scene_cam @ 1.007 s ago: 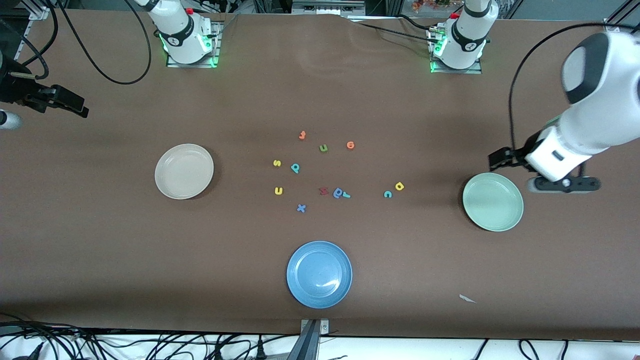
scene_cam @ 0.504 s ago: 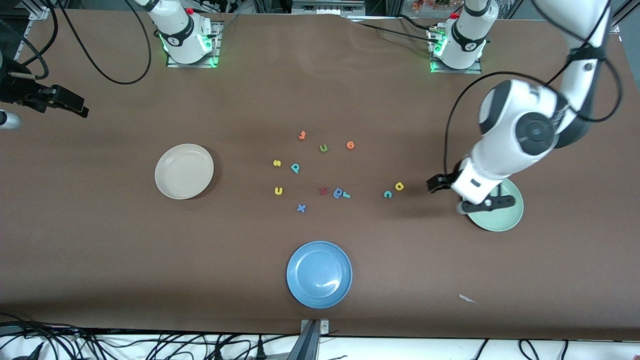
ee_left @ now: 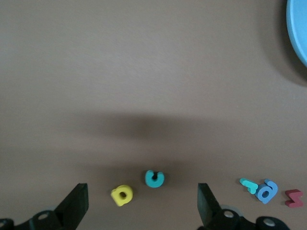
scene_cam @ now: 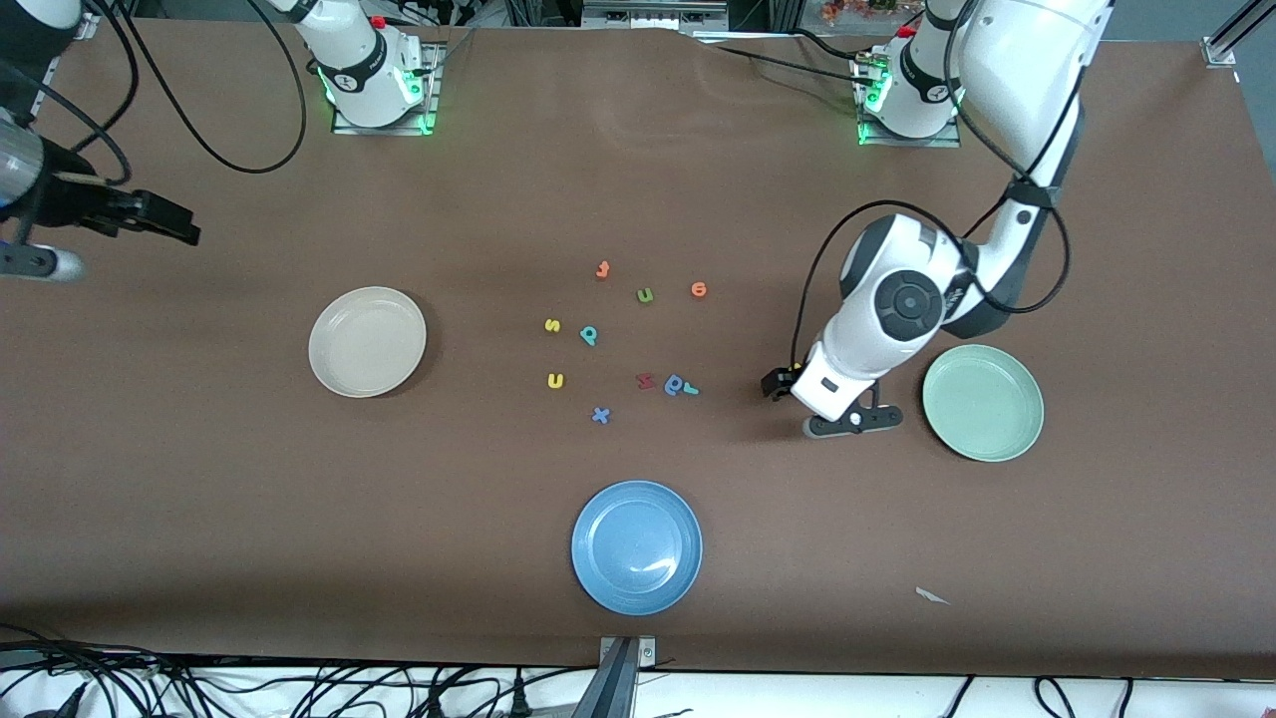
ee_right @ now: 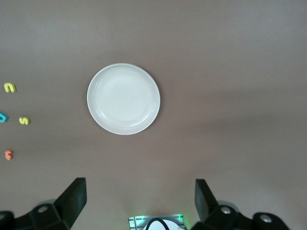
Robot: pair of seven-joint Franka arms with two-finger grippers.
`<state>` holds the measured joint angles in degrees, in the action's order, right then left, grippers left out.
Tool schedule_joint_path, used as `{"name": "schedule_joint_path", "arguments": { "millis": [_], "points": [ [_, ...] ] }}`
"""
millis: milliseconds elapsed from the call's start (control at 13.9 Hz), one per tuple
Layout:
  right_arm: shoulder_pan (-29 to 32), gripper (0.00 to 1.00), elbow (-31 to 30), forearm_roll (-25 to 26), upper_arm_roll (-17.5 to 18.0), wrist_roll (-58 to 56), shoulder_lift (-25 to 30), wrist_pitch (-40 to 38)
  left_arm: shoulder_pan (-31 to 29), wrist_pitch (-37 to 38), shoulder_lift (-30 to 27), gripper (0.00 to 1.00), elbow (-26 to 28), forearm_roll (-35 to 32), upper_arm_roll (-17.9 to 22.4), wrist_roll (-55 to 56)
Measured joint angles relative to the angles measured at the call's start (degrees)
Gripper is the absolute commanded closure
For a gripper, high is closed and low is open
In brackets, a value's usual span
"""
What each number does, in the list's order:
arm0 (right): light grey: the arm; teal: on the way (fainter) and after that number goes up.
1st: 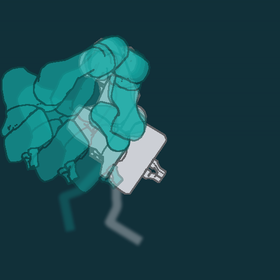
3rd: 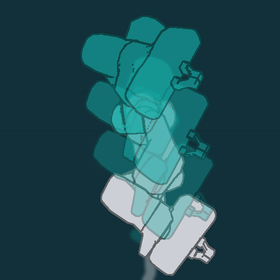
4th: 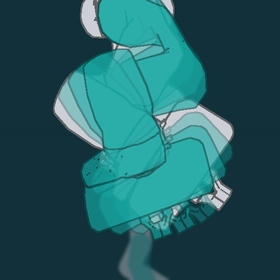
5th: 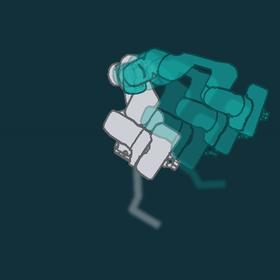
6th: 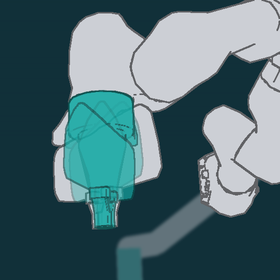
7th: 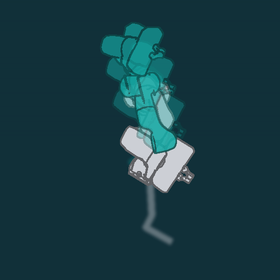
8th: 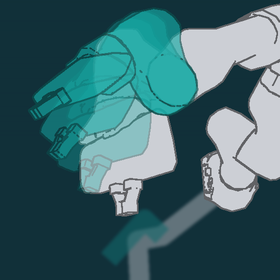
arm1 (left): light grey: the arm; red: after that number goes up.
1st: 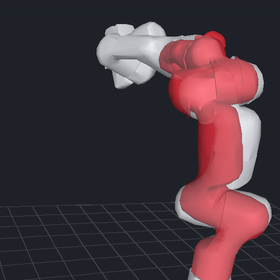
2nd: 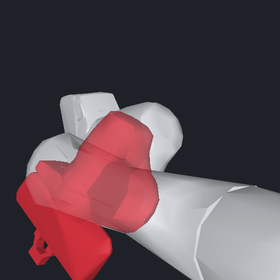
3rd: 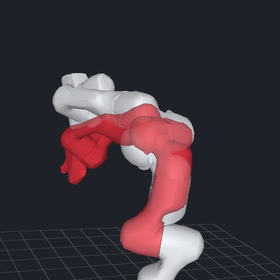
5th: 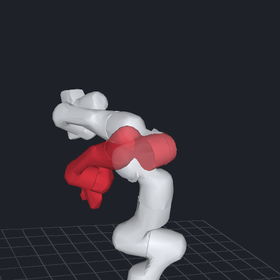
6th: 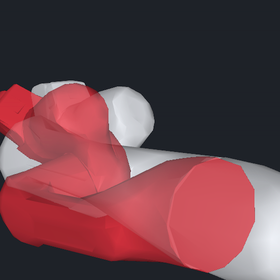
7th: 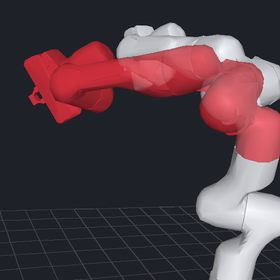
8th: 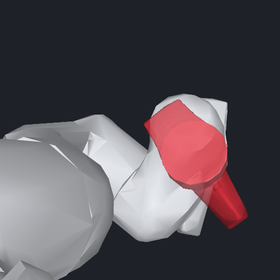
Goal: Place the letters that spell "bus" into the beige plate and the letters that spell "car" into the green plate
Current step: 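Reach the left gripper to a cyan letter while the right gripper reaches the n, then grasp the cyan letter and yellow n with the left and right grippers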
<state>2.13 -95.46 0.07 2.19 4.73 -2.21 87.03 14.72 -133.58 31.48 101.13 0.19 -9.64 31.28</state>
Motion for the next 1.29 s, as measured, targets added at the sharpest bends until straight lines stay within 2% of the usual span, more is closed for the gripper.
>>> {"name": "schedule_joint_path", "arguments": {
  "millis": [216,576,863,1079,1151,1295],
  "points": [
    [-4.97,0.00,-0.25,-0.34,0.26,1.18,-3.61,0.26,1.38,-5.81,1.65,0.01,3.79,-2.23,0.00,0.03],
    [-16.88,0.00,-0.59,-0.65,0.59,19.96,-12.23,9.27,2.39,-7.22,3.66,0.01,4.13,-5.16,0.00,-0.06],
    [-27.17,0.00,-0.69,-0.66,0.75,35.21,-19.01,20.39,2.54,-8.17,5.14,0.01,4.11,-5.16,0.00,-0.09],
    [-31.12,0.01,-0.78,-0.67,0.74,42.82,-25.13,30.97,2.89,-8.31,5.82,0.03,3.58,-5.16,-0.01,0.01],
    [-32.03,0.08,-0.79,-0.67,0.73,44.17,-27.11,33.66,3.08,-8.32,5.97,0.03,3.39,-5.16,-0.01,0.09],
    [-33.42,0.13,-0.79,-0.67,0.73,45.28,-30.53,38.25,3.41,-8.32,6.18,0.08,3.34,-5.16,-0.01,0.61]
  ]
}}
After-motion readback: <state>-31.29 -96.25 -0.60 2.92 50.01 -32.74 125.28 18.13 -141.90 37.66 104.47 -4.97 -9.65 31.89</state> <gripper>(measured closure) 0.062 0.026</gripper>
